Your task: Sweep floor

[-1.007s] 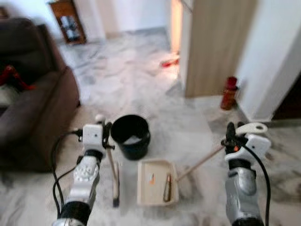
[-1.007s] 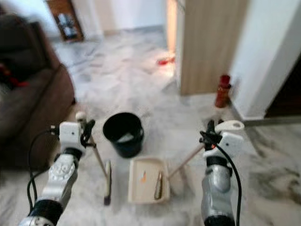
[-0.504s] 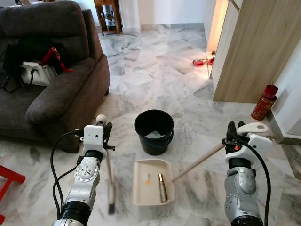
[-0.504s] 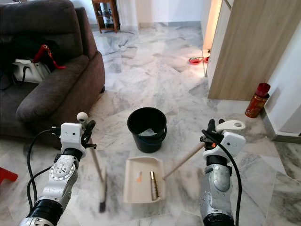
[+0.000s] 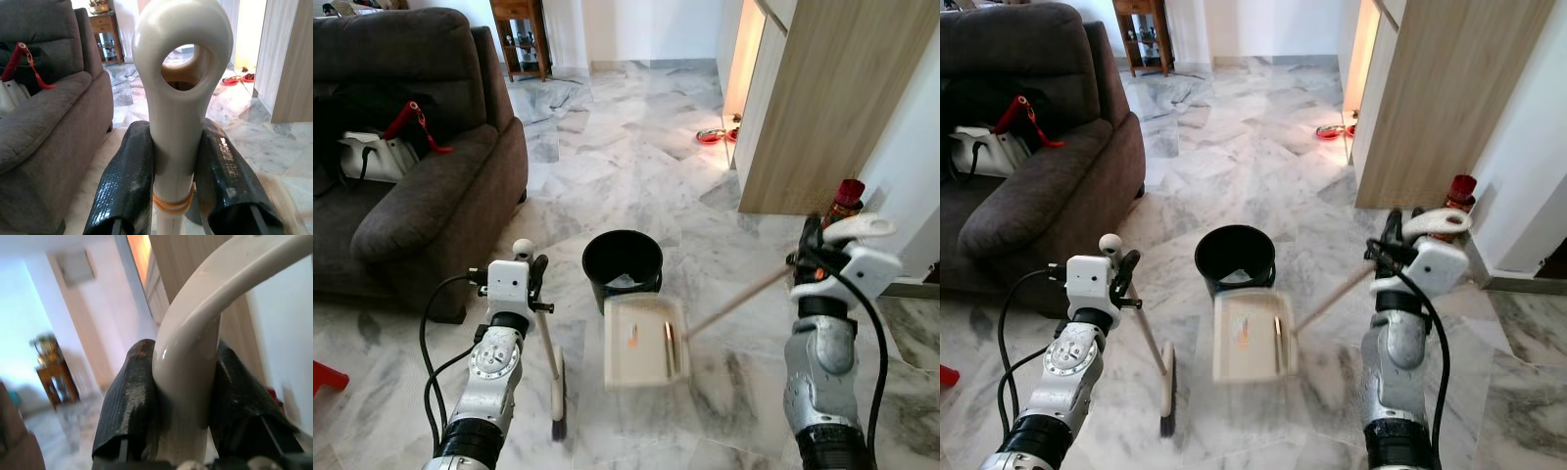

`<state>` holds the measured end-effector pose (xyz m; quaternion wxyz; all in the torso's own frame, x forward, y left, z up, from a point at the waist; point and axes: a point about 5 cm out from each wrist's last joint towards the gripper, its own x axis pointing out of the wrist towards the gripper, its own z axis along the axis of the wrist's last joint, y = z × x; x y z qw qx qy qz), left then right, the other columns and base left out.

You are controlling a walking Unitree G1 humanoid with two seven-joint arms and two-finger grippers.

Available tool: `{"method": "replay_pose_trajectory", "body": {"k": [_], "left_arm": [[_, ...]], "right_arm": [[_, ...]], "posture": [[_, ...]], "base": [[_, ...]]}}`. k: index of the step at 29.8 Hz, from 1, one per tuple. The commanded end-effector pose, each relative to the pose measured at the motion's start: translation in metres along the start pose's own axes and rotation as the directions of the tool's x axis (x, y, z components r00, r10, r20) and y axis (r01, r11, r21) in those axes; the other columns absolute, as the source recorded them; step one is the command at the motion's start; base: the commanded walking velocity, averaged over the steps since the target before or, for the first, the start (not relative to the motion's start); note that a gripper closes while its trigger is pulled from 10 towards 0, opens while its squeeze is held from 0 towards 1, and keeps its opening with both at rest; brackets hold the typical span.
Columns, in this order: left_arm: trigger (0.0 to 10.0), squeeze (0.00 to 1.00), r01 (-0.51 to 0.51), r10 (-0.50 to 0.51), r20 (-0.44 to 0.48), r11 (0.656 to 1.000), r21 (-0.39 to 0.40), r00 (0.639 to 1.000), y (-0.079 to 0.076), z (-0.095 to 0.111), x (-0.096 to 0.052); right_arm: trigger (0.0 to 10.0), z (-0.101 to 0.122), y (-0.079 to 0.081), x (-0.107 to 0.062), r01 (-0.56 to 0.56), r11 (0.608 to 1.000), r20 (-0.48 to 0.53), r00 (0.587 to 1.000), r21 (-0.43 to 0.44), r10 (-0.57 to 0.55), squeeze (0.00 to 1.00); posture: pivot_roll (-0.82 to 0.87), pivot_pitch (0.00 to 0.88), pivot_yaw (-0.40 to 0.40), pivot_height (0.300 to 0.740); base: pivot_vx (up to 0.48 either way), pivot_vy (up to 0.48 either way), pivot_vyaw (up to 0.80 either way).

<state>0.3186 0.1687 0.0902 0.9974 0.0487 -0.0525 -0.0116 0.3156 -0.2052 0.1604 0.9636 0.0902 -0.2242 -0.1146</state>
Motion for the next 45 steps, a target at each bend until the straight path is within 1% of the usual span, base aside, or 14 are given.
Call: {"method": "replay_pose_trajectory", "body": {"k": [1, 6, 13, 16, 21, 35, 45], "left_arm": [[10.0, 0.00, 0.002, -0.004, 0.060, 1.000, 0.028, 0.998, 0.002, 0.012, 0.006], [10.0, 0.00, 0.005, -0.007, 0.062, 1.000, 0.029, 0.998, 0.000, 0.012, 0.006], [10.0, 0.00, 0.006, -0.008, 0.055, 0.999, 0.033, 0.998, 0.000, 0.012, 0.007], [10.0, 0.00, 0.010, -0.013, 0.057, 0.999, 0.047, 0.998, 0.000, 0.012, 0.007], [10.0, 0.00, 0.007, -0.010, 0.054, 0.999, 0.047, 0.999, 0.002, 0.011, 0.005], [10.0, 0.00, 0.013, -0.016, 0.056, 0.999, 0.044, 0.998, 0.000, 0.010, 0.004], [10.0, 0.00, 0.015, -0.017, 0.061, 0.999, 0.043, 0.998, 0.000, 0.011, 0.005]], "right_arm": [[10.0, 0.034, 0.016, 0.018, -0.034, 0.998, 0.149, 0.988, 0.045, 0.027, 0.00], [10.0, 0.055, 0.020, 0.027, -0.030, 0.997, 0.218, 0.976, 0.065, 0.015, 0.00], [10.0, 0.059, 0.022, 0.028, -0.025, 0.997, 0.220, 0.975, 0.068, 0.009, 0.00], [10.0, 0.055, 0.025, 0.028, -0.032, 0.996, 0.197, 0.980, 0.080, 0.016, 0.00], [10.0, 0.053, 0.027, 0.027, -0.039, 0.994, 0.186, 0.982, 0.101, 0.020, 0.00], [10.0, 0.056, 0.026, 0.027, -0.050, 0.993, 0.188, 0.982, 0.104, 0.029, 0.00], [10.0, 0.058, 0.028, 0.028, -0.064, 0.992, 0.193, 0.980, 0.112, 0.041, 0.00]], "posture": [[-0.03, 0.000, 0.049, 0.740], [-0.03, 0.000, 0.050, 0.740], [-0.03, 0.000, 0.048, 0.740], [-0.02, 0.000, 0.047, 0.740], [-0.02, 0.000, 0.047, 0.740], [-0.03, 0.000, 0.046, 0.740], [-0.03, 0.000, 0.042, 0.740]], "base": [[0.000, 0.000, 0.00], [0.000, 0.000, 0.00], [0.000, 0.000, 0.00], [0.000, 0.000, 0.00], [0.299, 0.000, 0.00], [0.383, 0.000, 0.00], [0.411, 0.000, 0.00]]}}
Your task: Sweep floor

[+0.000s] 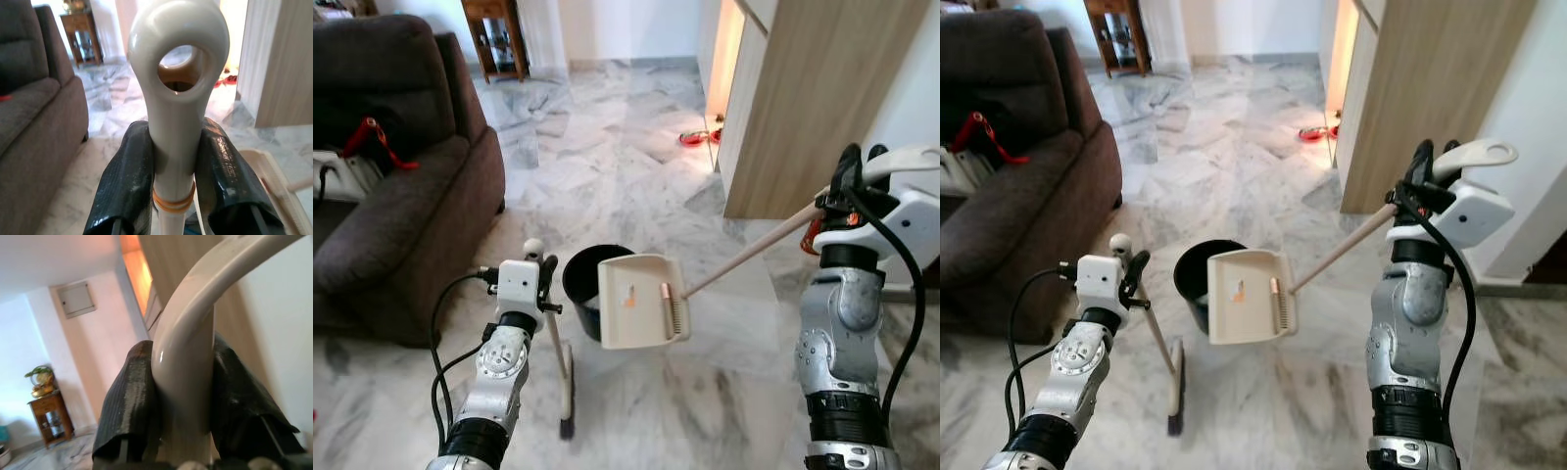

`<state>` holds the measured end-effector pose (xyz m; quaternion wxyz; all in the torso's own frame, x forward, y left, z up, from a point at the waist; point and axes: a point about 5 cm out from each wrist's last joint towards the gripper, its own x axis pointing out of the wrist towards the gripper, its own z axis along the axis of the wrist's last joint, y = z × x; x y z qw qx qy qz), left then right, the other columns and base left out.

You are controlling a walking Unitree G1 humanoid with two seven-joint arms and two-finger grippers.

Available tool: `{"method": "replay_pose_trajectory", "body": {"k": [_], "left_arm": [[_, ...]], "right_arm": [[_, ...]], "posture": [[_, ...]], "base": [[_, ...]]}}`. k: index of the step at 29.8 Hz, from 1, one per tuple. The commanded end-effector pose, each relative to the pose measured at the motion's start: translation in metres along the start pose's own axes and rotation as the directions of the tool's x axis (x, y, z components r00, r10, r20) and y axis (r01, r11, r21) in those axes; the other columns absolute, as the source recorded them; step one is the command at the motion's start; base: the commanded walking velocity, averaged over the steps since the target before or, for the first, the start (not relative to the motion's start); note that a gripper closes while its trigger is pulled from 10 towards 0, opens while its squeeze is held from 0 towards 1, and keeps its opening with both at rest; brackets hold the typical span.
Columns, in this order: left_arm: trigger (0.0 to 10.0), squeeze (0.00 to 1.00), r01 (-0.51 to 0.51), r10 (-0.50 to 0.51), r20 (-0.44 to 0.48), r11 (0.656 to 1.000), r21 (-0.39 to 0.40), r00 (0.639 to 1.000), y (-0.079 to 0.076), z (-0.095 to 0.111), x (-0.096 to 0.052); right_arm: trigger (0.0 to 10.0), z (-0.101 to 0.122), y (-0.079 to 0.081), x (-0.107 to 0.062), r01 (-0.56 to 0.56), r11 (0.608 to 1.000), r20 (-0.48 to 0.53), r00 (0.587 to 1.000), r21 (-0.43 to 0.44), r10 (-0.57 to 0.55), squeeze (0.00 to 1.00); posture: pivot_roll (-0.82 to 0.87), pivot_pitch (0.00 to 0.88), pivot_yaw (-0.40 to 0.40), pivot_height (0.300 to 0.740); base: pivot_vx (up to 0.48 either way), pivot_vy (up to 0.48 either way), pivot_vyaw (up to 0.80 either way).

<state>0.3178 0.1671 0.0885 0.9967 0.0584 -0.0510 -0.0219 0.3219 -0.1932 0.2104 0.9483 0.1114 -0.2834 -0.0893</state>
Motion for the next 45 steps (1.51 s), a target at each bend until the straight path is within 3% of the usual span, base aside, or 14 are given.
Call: {"method": "replay_pose_trajectory", "body": {"k": [1, 12, 45], "left_arm": [[10.0, 0.00, -0.007, 0.006, 0.063, 1.000, 0.024, 0.998, 0.0021, 0.0128, 0.0058], [10.0, 0.00, -0.019, 0.017, 0.065, 0.999, 0.027, 0.998, 0.0051, 0.0124, 0.0048], [10.0, 0.00, -0.034, 0.032, 0.075, 0.999, 0.025, 0.997, 0.0078, 0.0141, 0.0044]], "right_arm": [[10.0, 0.0173, 0.0058, 0.0075, -0.014, 0.999, 0.082, 0.997, 0.047, 0.010, 0.00], [10.0, 0.0163, 0.0110, 0.0064, -0.045, 0.998, 0.076, 0.996, 0.047, 0.041, 0.00], [10.0, 0.0153, 0.0102, 0.0081, -0.026, 0.996, 0.074, 0.997, 0.080, 0.020, 0.00]], "posture": [[-0.03, 0.000, 0.041, 0.740], [-0.01, 0.000, 0.035, 0.740], [0.00, 0.000, 0.033, 0.740]], "base": [[0.409, 0.000, 0.00], [0.411, 0.000, 0.41], [0.394, 0.000, 0.00]]}}
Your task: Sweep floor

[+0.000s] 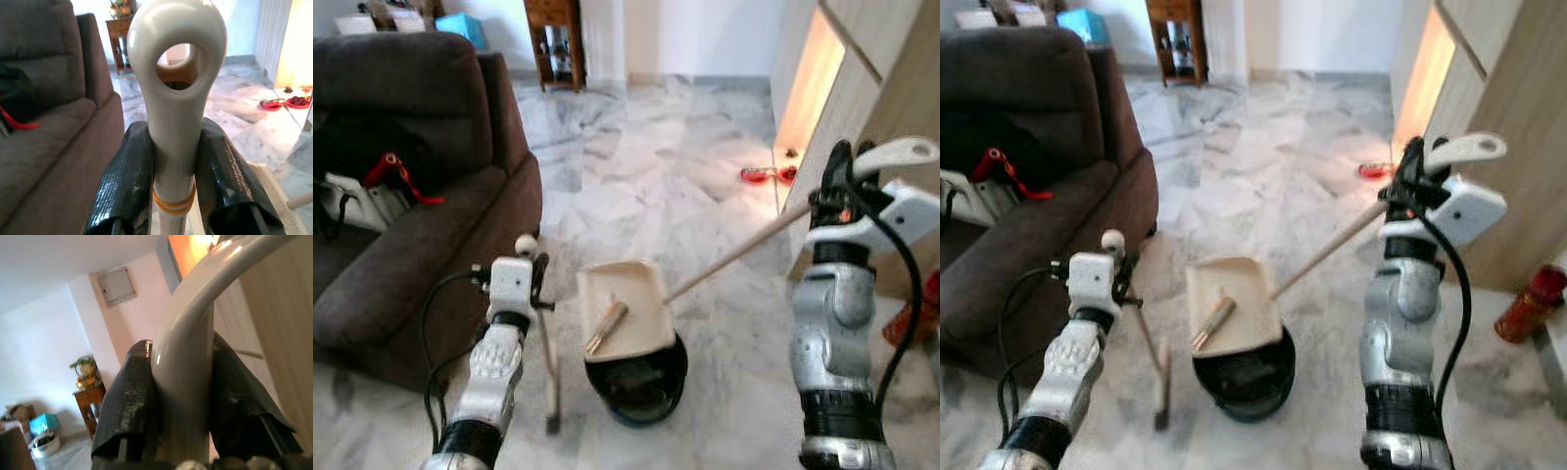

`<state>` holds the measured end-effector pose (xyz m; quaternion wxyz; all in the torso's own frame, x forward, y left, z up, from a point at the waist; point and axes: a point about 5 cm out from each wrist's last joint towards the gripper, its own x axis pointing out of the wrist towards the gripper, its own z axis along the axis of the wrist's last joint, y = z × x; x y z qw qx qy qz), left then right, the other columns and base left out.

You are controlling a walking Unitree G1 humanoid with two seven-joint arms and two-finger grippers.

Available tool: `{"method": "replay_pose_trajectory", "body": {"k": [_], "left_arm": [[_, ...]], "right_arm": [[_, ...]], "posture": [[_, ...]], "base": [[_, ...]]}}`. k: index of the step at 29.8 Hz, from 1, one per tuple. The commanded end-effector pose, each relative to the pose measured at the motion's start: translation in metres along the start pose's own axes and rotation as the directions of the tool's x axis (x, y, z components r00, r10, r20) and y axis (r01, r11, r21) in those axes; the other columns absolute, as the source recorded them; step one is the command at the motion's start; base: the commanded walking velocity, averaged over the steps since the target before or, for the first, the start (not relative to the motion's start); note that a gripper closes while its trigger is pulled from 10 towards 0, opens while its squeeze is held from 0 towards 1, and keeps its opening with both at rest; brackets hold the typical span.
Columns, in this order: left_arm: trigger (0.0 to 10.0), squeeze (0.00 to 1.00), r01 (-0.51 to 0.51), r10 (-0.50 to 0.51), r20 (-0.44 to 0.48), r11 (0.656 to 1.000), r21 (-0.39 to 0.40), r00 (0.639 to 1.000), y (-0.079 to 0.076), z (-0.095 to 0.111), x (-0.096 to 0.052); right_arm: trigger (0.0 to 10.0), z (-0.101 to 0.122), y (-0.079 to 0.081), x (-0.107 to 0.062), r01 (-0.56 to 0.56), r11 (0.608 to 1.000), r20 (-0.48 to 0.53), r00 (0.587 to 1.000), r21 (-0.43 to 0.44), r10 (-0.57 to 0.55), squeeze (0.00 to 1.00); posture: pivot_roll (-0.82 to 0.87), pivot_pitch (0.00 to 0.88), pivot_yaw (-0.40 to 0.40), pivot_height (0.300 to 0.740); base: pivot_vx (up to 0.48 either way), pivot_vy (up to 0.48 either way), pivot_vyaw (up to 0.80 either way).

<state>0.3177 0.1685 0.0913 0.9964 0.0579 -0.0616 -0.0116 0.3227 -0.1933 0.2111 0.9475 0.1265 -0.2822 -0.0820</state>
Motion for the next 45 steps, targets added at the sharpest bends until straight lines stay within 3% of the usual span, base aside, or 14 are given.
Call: {"method": "replay_pose_trajectory", "body": {"k": [1, 27, 33, 35, 41, 45], "left_arm": [[10.0, 0.00, -0.012, 0.010, 0.056, 1.000, 0.025, 0.998, 0.006, 0.011, 0.005], [10.0, 0.00, 0.001, -0.003, 0.060, 1.000, 0.017, 0.998, 0.005, 0.011, 0.001], [10.0, 0.00, 0.005, -0.006, 0.060, 1.000, 0.015, 0.998, 0.004, 0.010, 0.001], [10.0, 0.00, 0.008, -0.009, 0.059, 1.000, 0.014, 0.998, 0.003, 0.010, 0.001], [10.0, 0.00, 0.025, -0.026, 0.061, 0.999, 0.026, 0.998, 0.001, 0.010, 0.001], [10.0, 0.00, 0.030, -0.031, 0.063, 0.999, 0.021, 0.998, -0.001, 0.010, 0.001]], "right_arm": [[10.0, 0.015, 0.011, 0.007, -0.022, 0.999, 0.079, 0.997, 0.048, 0.018, 0.00], [10.0, 0.029, 0.013, 0.006, -0.019, 0.999, 0.171, 0.985, -0.031, 0.024, 0.00], [10.0, 0.029, 0.032, -0.002, -0.108, 0.986, 0.190, 0.973, -0.126, 0.131, 0.00], [10.0, 0.024, 0.047, -0.014, -0.192, 0.965, 0.176, 0.959, -0.181, 0.223, 0.00], [10.0, 0.020, 0.052, -0.025, -0.213, 0.961, 0.155, 0.958, -0.175, 0.241, 0.00], [10.0, 0.018, 0.064, -0.039, -0.275, 0.935, 0.140, 0.940, -0.223, 0.310, 0.00]], "posture": [[0.00, 0.000, 0.033, 0.740], [0.00, 0.000, 0.036, 0.740], [-0.01, 0.000, 0.037, 0.740], [-0.01, 0.000, 0.036, 0.740], [-0.01, 0.000, 0.036, 0.740], [-0.02, 0.000, 0.036, 0.740]], "base": [[0.000, 0.000, 0.00], [0.000, 0.000, 0.00], [0.000, 0.000, 0.00], [0.000, 0.000, 0.00], [0.000, 0.000, 0.00], [0.000, 0.000, 0.00]]}}
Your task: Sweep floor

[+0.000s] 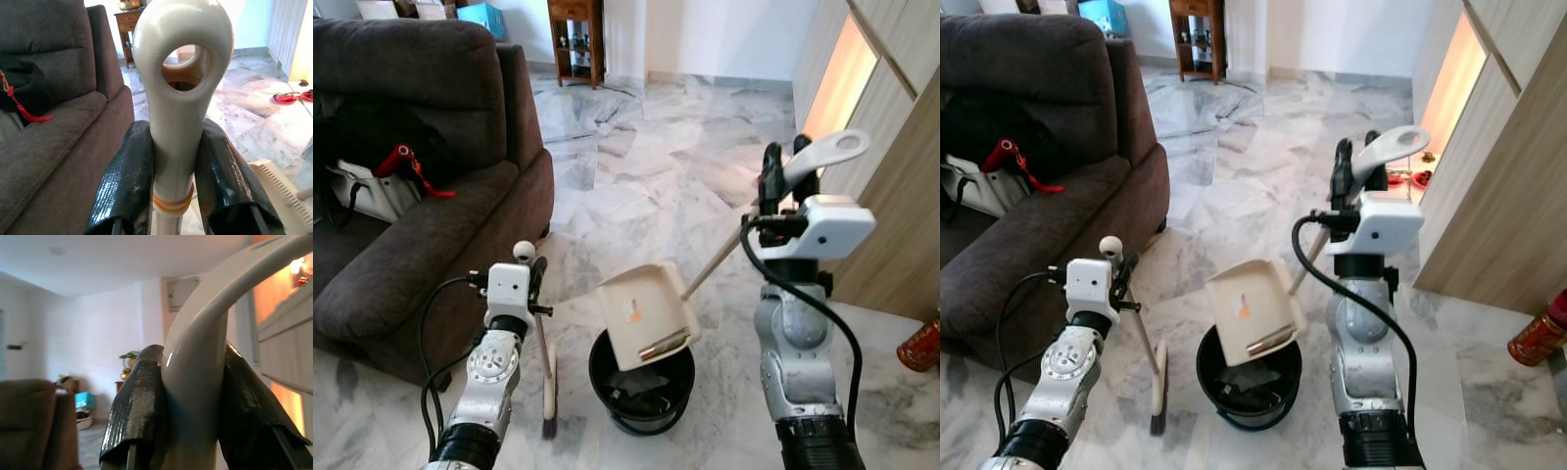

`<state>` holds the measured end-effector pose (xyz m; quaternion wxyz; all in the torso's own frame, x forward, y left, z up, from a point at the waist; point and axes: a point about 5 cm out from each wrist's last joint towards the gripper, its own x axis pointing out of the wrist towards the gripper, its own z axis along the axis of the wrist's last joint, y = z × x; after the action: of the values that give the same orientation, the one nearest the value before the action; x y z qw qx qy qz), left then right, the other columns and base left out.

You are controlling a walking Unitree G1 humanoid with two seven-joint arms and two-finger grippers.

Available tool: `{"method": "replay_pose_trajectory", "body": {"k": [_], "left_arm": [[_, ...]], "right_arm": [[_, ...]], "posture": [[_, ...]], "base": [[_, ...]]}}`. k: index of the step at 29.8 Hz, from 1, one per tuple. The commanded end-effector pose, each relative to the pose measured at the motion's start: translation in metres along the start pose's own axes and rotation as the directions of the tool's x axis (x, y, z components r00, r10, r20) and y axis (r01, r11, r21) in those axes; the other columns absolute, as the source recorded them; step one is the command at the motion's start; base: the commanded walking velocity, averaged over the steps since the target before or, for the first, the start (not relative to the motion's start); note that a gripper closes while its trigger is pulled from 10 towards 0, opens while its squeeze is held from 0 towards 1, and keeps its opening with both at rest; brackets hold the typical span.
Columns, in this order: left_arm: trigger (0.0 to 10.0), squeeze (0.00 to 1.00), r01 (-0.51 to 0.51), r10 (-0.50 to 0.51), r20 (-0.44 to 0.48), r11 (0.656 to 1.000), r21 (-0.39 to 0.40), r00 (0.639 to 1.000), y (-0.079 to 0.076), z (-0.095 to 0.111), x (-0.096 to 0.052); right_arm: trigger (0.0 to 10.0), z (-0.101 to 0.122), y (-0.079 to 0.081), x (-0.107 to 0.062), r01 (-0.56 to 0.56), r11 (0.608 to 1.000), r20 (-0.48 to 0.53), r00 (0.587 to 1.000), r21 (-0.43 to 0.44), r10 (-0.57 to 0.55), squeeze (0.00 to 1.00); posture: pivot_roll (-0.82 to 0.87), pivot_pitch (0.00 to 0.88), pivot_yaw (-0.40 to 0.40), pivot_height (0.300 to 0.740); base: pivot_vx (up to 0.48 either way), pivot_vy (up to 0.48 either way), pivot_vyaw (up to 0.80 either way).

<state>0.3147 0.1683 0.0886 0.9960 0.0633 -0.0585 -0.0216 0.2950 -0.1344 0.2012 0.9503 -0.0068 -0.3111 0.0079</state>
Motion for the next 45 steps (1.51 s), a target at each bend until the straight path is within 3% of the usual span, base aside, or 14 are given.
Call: {"method": "replay_pose_trajectory", "body": {"k": [1, 14, 17, 24, 35, 45], "left_arm": [[10.0, 0.00, 0.010, -0.011, 0.068, 1.000, 0.011, 0.998, -0.001, 0.012, 0.004], [10.0, 0.00, 0.020, -0.020, 0.071, 1.000, 0.001, 0.997, -0.004, 0.013, 0.005], [10.0, 0.00, 0.021, -0.021, 0.072, 1.000, -0.001, 0.997, -0.005, 0.012, 0.005], [10.0, 0.00, 0.023, -0.023, 0.073, 1.000, -0.003, 0.997, -0.005, 0.012, 0.005], [10.0, 0.00, 0.021, -0.021, 0.076, 1.000, -0.008, 0.997, -0.006, 0.012, 0.005], [10.0, 0.00, 0.023, -0.022, 0.078, 1.000, -0.012, 0.997, -0.007, 0.012, 0.006]], "right_arm": [[10.0, 0.024, 0.008, 0.005, -0.039, 0.999, 0.126, 0.991, -0.027, 0.042, 0.00], [10.0, 0.032, 0.029, -0.007, -0.132, 0.985, 0.147, 0.978, -0.111, 0.147, 0.00], [10.0, 0.035, 0.035, -0.011, -0.174, 0.967, 0.163, 0.965, -0.186, 0.206, 0.00], [10.0, 0.041, 0.047, -0.020, -0.225, 0.953, 0.162, 0.952, -0.204, 0.260, 0.00], [10.0, 0.053, 0.060, -0.031, -0.241, 0.963, 0.164, 0.952, -0.119, 0.258, 0.00], [10.0, 0.059, 0.068, -0.035, -0.283, 0.937, 0.199, 0.925, -0.203, 0.322, 0.00]], "posture": [[-0.02, 0.000, 0.036, 0.740], [-0.02, 0.000, 0.031, 0.740], [-0.02, 0.000, 0.032, 0.740], [-0.03, 0.000, 0.029, 0.740], [-0.03, 0.000, 0.024, 0.740], [-0.03, 0.000, 0.021, 0.740]], "base": [[0.000, 0.000, 0.00], [0.000, 0.000, 0.00], [0.000, 0.000, 0.00], [0.000, 0.000, 0.00], [0.000, 0.000, 0.00], [0.000, 0.000, 0.00]]}}
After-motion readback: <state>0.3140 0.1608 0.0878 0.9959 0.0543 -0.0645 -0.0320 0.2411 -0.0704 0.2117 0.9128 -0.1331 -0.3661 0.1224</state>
